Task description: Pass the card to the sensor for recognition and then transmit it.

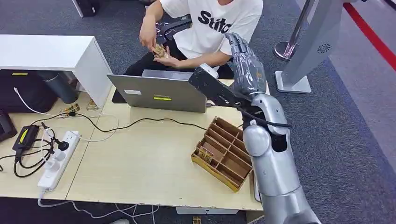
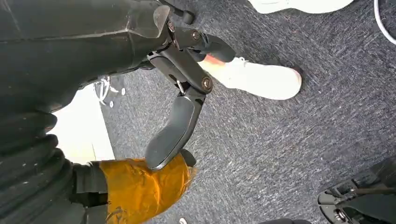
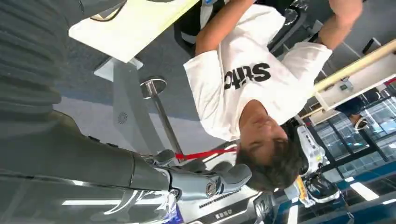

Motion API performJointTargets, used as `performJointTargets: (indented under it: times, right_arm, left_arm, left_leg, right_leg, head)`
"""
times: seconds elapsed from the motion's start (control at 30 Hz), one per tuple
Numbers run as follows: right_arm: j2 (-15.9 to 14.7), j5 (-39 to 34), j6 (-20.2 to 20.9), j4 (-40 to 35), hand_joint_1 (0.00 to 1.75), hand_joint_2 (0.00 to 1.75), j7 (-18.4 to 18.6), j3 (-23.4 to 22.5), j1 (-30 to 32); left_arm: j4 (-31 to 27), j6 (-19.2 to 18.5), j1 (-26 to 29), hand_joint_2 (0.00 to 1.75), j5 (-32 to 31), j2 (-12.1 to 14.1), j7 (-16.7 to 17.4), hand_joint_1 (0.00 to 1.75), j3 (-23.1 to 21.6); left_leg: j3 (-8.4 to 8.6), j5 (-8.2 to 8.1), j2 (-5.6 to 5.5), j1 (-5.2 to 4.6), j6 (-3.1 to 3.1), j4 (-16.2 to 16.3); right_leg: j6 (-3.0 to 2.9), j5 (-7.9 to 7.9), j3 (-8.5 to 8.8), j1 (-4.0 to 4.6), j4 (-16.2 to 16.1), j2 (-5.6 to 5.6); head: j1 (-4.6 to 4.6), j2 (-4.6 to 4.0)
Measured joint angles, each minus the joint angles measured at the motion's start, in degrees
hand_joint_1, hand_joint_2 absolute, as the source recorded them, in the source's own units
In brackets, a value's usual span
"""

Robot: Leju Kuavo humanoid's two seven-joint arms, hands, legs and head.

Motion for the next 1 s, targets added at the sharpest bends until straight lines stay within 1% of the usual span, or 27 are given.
performJointTargets:
  times: [0.1,0.17,0.27,0.33,0.43,0.47,0.5,0.53,0.57,0.6,0.67,0.73,0.77,0.8,0.83,0.87,0.9,0.93,1.0]
  right_arm:
    - [0.0,-1.7,-0.3,-0.4,0.00,1.75,-0.5,-0.4,0.2]
    - [0.0,-4.3,-0.9,-1.7,0.00,1.75,-2.2,-1.2,1.0]
    - [-0.5,-9.6,-1.9,-6.6,0.00,1.75,-5.2,-1.8,4.5]
    - [-1.0,-11.9,-2.3,-9.5,0.00,1.75,-6.4,-2.2,6.6]
    - [-2.6,-22.3,-3.8,-17.5,0.00,1.75,-11.8,-2.8,13.1]
    - [-3.2,-24.6,-4.1,-20.1,0.00,1.75,-13.2,-2.9,15.6]
    - [-4.1,-27.2,-4.3,-23.4,0.00,1.75,-14.8,-3.1,18.9]
    - [-5.1,-31.7,-3.9,-27.6,0.00,1.75,-17.1,-3.5,22.8]
    - [-5.7,-37.2,-2.6,-30.8,0.00,1.75,-19.1,-4.0,26.9]
    - [-6.1,-44.9,0.2,-33.8,0.00,1.75,-20.9,-4.6,30.7]
    - [-6.4,-60.8,7.8,-38.2,0.00,1.75,-22.7,-6.6,37.4]
    - [-6.3,-72.0,13.6,-41.1,0.00,1.75,-23.9,-9.3,42.6]
    - [-5.5,-76.8,15.9,-42.4,0.00,1.75,-24.6,-11.8,45.4]
    - [-4.0,-82.2,18.9,-43.3,0.00,1.75,-24.9,-15.5,47.9]
    - [-2.4,-86.3,21.5,-43.7,0.00,1.75,-25.0,-19.1,49.5]
    - [-1.0,-90.1,23.2,-43.9,0.00,1.75,-25.3,-23.3,50.7]
    - [0.0,-92.2,24.1,-44.0,0.00,1.75,-25.3,-26.7,51.6]
    - [0.7,-93.4,24.7,-44.1,0.00,1.75,-24.9,-29.7,52.3]
    - [2.0,-93.1,25.4,-44.1,0.00,1.75,-22.4,-34.2,53.2]
  left_arm:
    - [0.0,0.1,0.0,1.75,0.3,0.0,-0.1,0.00,0.0]
    - [0.0,0.4,0.1,1.75,1.0,0.0,-0.4,0.00,0.0]
    - [0.0,0.8,0.7,1.75,1.7,0.0,-0.9,0.00,0.0]
    - [0.0,0.9,0.9,1.75,2.1,0.0,-0.9,0.00,0.1]
    - [0.0,1.3,1.1,1.75,3.8,-0.1,-0.9,0.00,1.0]
    - [0.0,1.4,1.2,1.75,4.2,-0.1,-0.8,0.00,1.4]
    - [0.0,1.6,1.2,1.75,4.7,-0.1,-0.8,0.00,1.9]
    - [0.0,1.7,1.4,1.75,5.3,-0.2,-0.7,0.00,2.5]
    - [0.0,1.9,1.6,1.75,5.8,-0.3,-0.6,0.00,3.1]
    - [0.0,2.1,1.8,1.75,6.2,-0.3,-0.5,0.00,3.9]
    - [0.0,2.3,1.7,1.75,6.6,-0.5,-0.6,0.00,5.4]
    - [-0.1,2.7,1.7,1.75,7.0,-0.8,-0.6,0.00,6.9]
    - [-0.2,2.8,1.7,1.75,7.2,-1.0,-0.6,0.00,7.7]
    - [-0.4,2.9,1.7,1.75,7.2,-1.3,-0.7,0.00,8.6]
    - [-0.6,2.9,1.8,1.75,7.2,-1.5,-0.8,0.00,9.4]
    - [-0.7,2.9,1.8,1.75,7.1,-1.9,-0.9,0.00,10.1]
    - [-0.9,3.0,1.7,1.75,7.1,-2.1,-0.9,0.00,10.7]
    - [-1.0,3.1,1.7,1.75,7.0,-2.4,-1.0,0.00,11.2]
    - [-1.2,3.1,1.7,1.75,6.9,-2.7,-1.0,0.00,12.2]
  left_leg:
    - [0.00,0.00,0.00,0.00,0.00,0.0]
    - [0.01,0.00,-0.03,0.00,0.00,0.0]
    - [-0.01,-0.03,-0.02,0.00,-0.02,0.0]
    - [-0.02,-0.03,0.00,0.00,-0.01,0.0]
    - [-0.05,-0.07,-0.20,0.00,0.02,0.0]
    - [-0.04,-0.08,-0.18,0.00,0.03,0.0]
    - [-0.05,-0.10,-0.21,0.00,0.04,0.0]
    - [-0.07,-0.17,-0.32,0.00,0.14,0.0]
    - [-0.07,-0.21,-0.33,-0.01,0.18,0.0]
    - [-0.06,-0.29,-0.30,-0.01,0.09,0.0]
    - [-0.06,-0.32,-0.26,-0.01,0.10,0.0]
    - [-0.05,-0.34,-0.26,-0.01,0.11,0.0]
    - [-0.04,-0.34,-0.26,-0.01,0.11,0.0]
    - [-0.04,-0.34,-0.27,-0.01,0.12,0.0]
    - [-0.05,-0.34,-0.27,-0.01,0.12,0.0]
    - [-0.04,-0.34,-0.24,-0.01,0.12,0.0]
    - [-0.03,-0.34,-0.21,-0.01,0.13,0.0]
    - [-0.03,-0.34,-0.21,-0.01,0.13,0.0]
    - [0.01,-0.34,-0.16,-0.01,0.13,0.0]
  right_leg:
    - [0.00,0.00,-0.02,0.00,0.0,0.00]
    - [0.00,0.00,-0.02,0.00,0.0,-0.02]
    - [0.00,-0.01,-0.03,0.00,0.0,-0.02]
    - [0.00,-0.01,-0.09,0.00,0.0,-0.01]
    - [0.07,-0.10,-0.04,0.00,-0.1,-0.17]
    - [0.07,-0.10,-0.07,0.00,-0.1,-0.17]
    - [0.09,-0.13,-0.04,0.00,-0.1,-0.19]
    - [0.12,-0.17,0.03,0.00,-0.1,-0.29]
    - [0.08,-0.22,0.03,0.00,-0.1,-0.33]
    - [0.07,-0.22,0.00,0.00,-0.1,-0.28]
    - [0.10,-0.26,-0.01,0.00,-0.1,-0.22]
    - [0.10,-0.30,0.00,0.00,-0.1,-0.24]
    - [0.11,-0.31,0.01,0.00,-0.2,-0.24]
    - [0.13,-0.33,0.02,0.00,-0.2,-0.25]
    - [0.14,-0.32,0.03,-0.01,-0.2,-0.25]
    - [0.14,-0.32,0.03,-0.01,-0.2,-0.23]
    - [0.14,-0.31,0.05,-0.01,-0.2,-0.22]
    - [0.14,-0.31,0.07,-0.01,-0.2,-0.22]
    - [0.11,-0.26,0.08,-0.01,-0.2,-0.19]
  head:
    - [0.00,0.00]
    - [0.02,0.00]
    - [0.00,0.00]
    - [0.00,0.00]
    - [0.00,0.00]
    - [-0.02,0.00]
    - [0.00,0.00]
    - [0.02,0.00]
    - [0.02,0.00]
    - [0.00,0.00]
    - [0.00,0.00]
    - [0.00,0.00]
    - [-0.02,0.00]
    - [0.02,0.00]
    - [-0.02,0.00]
    - [0.00,0.00]
    - [0.00,0.00]
    - [0.00,0.00]
    - [0.00,0.00]
